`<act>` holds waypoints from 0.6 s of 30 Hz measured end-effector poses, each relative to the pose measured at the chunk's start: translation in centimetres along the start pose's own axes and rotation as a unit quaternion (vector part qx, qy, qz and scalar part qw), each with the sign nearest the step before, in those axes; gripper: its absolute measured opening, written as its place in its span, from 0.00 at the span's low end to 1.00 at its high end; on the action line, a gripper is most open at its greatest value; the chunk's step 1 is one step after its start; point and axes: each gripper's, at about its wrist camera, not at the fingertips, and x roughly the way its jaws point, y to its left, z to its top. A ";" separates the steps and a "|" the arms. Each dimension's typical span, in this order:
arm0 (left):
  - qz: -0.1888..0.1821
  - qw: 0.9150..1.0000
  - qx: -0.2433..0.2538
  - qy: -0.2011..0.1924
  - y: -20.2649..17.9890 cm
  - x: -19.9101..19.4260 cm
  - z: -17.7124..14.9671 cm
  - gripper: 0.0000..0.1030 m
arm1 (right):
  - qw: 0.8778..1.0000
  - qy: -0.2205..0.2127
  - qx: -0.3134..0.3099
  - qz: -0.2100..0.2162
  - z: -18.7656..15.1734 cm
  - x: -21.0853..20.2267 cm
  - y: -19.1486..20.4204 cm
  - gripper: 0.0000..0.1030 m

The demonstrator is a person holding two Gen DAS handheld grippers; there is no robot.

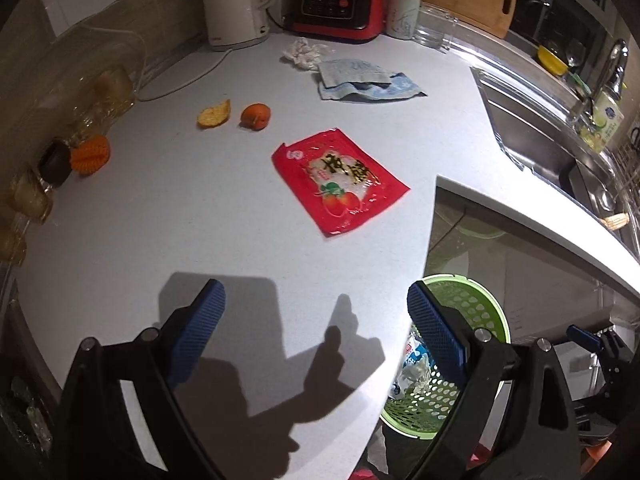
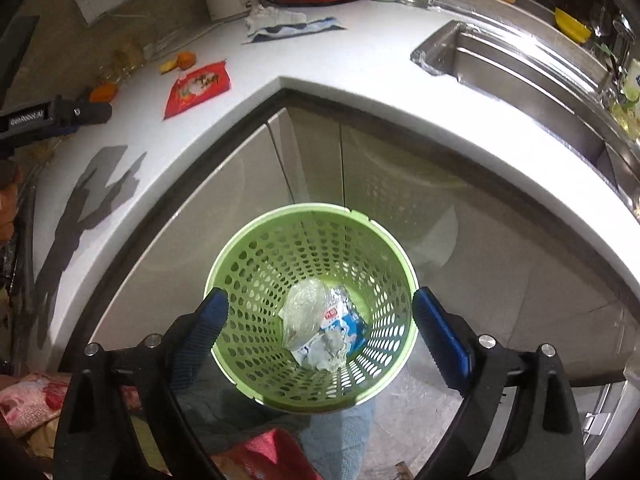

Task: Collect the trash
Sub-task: 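Grasp the orange foam net with the left tool while the right tool grasps the tangerine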

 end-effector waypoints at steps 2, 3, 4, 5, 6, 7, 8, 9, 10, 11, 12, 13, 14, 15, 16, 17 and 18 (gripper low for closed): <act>0.011 1.000 -0.019 -0.006 1.3 -0.2 0.5 0.86 | 1.000 -0.017 -0.012 0.002 1.9 -0.7 0.4 0.94; 0.017 0.999 -0.028 -0.009 2.0 -0.2 0.8 0.86 | 0.999 -0.027 -0.020 0.003 3.1 -0.9 0.6 0.96; 0.025 0.999 -0.039 -0.013 2.9 -0.3 1.2 0.86 | 0.999 -0.036 -0.025 0.004 4.2 -1.0 1.0 0.97; 0.033 0.998 -0.052 -0.017 3.8 -0.4 1.6 0.86 | 0.999 -0.045 -0.031 0.006 5.3 -1.1 1.3 0.98; 0.041 0.997 -0.064 -0.022 4.7 -0.5 2.1 0.86 | 0.998 -0.054 -0.037 0.011 6.5 -1.2 1.6 0.98; 0.049 0.996 -0.074 -0.026 5.5 -0.5 2.5 0.87 | 0.997 -0.061 -0.042 0.015 7.7 -1.2 1.9 0.98; 0.059 0.994 -0.085 -0.030 6.4 -0.6 2.9 0.87 | 0.997 -0.066 -0.045 0.019 8.9 -1.1 2.3 0.98; 0.072 0.992 -0.095 -0.037 7.3 -0.7 3.4 0.88 | 0.996 -0.073 -0.049 0.024 10.1 -1.0 2.7 0.98; 0.085 0.990 -0.105 -0.044 8.3 -0.8 3.9 0.89 | 0.995 -0.080 -0.055 0.031 11.4 -0.9 3.1 0.98; 0.093 0.988 -0.113 -0.050 9.2 -0.9 4.4 0.91 | 0.994 -0.086 -0.060 0.036 12.6 -0.8 3.7 0.98; 0.104 0.986 -0.122 -0.055 10.2 -1.0 4.9 0.91 | 0.993 -0.093 -0.066 0.042 13.8 -0.6 4.3 0.98; 0.114 0.982 -0.135 -0.061 11.2 -1.0 5.5 0.92 | 0.991 -0.099 -0.073 0.046 15.0 -0.4 5.0 0.98; 0.123 0.979 -0.148 -0.066 12.2 -0.9 6.0 0.92 | 0.990 -0.104 -0.081 0.050 16.1 -0.2 5.7 0.98; 0.130 0.976 -0.162 -0.069 13.4 -0.8 6.5 0.92 | 0.989 -0.108 -0.089 0.055 17.2 0.1 6.3 0.98; 0.132 0.973 -0.175 -0.072 14.4 -0.7 6.9 0.92 | 0.987 -0.112 -0.097 0.058 18.4 0.4 7.2 0.98; 0.133 0.971 -0.186 -0.073 15.2 -0.6 7.2 0.92 | 0.986 -0.115 -0.104 0.063 19.4 0.8 7.8 0.98; 0.137 0.968 -0.196 -0.073 15.9 -0.4 7.5 0.92 | 0.985 -0.117 -0.110 0.068 20.2 1.2 8.5 0.98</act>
